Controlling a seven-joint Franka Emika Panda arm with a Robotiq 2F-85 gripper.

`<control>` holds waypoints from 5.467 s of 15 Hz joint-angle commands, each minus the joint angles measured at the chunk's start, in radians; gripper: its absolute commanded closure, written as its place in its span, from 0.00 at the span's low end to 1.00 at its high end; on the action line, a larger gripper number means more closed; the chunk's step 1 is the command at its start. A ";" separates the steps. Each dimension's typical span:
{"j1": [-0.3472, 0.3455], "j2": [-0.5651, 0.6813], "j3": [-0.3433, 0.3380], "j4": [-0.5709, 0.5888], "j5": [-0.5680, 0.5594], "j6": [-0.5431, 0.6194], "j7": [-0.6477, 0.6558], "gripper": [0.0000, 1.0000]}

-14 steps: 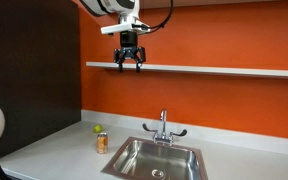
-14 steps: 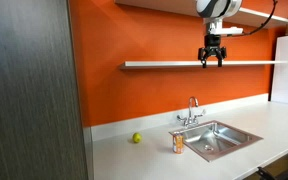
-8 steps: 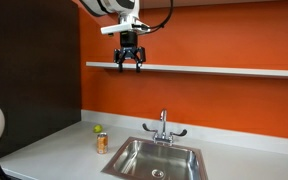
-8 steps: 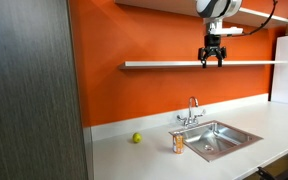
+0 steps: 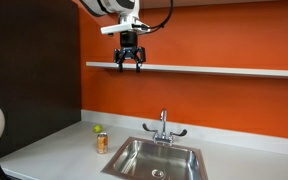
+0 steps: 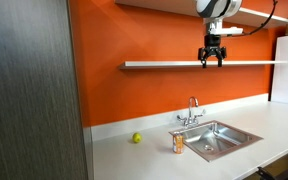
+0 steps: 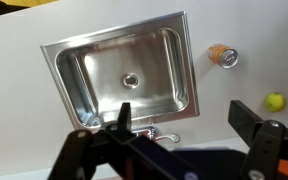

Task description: Put the orange can on the bottom shelf.

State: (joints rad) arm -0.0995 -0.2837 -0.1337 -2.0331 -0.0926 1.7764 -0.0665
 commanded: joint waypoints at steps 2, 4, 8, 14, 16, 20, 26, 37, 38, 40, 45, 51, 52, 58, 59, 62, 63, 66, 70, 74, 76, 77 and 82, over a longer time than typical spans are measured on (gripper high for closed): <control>-0.001 0.004 0.007 -0.006 0.004 0.003 0.004 0.00; 0.000 -0.007 0.009 -0.035 0.004 0.008 0.008 0.00; -0.001 -0.047 0.007 -0.112 0.003 0.009 0.002 0.00; 0.010 -0.146 0.024 -0.256 -0.012 0.005 -0.009 0.00; 0.017 -0.175 0.035 -0.304 -0.018 0.009 -0.008 0.00; 0.041 -0.189 0.053 -0.381 -0.010 0.028 -0.019 0.00; 0.065 -0.146 0.070 -0.446 -0.007 0.138 -0.009 0.00; 0.081 -0.032 0.080 -0.498 -0.004 0.273 -0.021 0.00; 0.085 -0.020 0.083 -0.503 -0.002 0.288 -0.022 0.00; 0.094 -0.004 0.090 -0.516 0.001 0.318 -0.021 0.00; 0.115 0.016 0.102 -0.565 0.010 0.399 -0.024 0.00; 0.121 -0.014 0.103 -0.670 0.014 0.460 -0.033 0.00; 0.121 -0.017 0.104 -0.689 0.012 0.465 -0.033 0.00; 0.139 0.057 0.123 -0.715 0.012 0.583 -0.016 0.00; 0.142 0.073 0.127 -0.711 0.011 0.608 -0.010 0.00; 0.145 0.122 0.140 -0.701 0.002 0.666 0.004 0.00; 0.146 0.140 0.142 -0.699 0.004 0.683 0.002 0.00; 0.149 0.190 0.146 -0.698 0.010 0.733 -0.001 0.00; 0.146 0.246 0.150 -0.690 0.004 0.804 0.007 0.00; 0.142 0.312 0.146 -0.663 -0.001 0.869 0.014 0.00; 0.141 0.346 0.144 -0.646 -0.006 0.898 0.022 0.00; 0.142 0.362 0.144 -0.637 -0.009 0.908 0.025 0.00; 0.148 0.438 0.142 -0.598 -0.011 0.972 0.033 0.00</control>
State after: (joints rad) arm 0.0521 0.1029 0.0025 -2.6671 -0.0880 2.7157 -0.0616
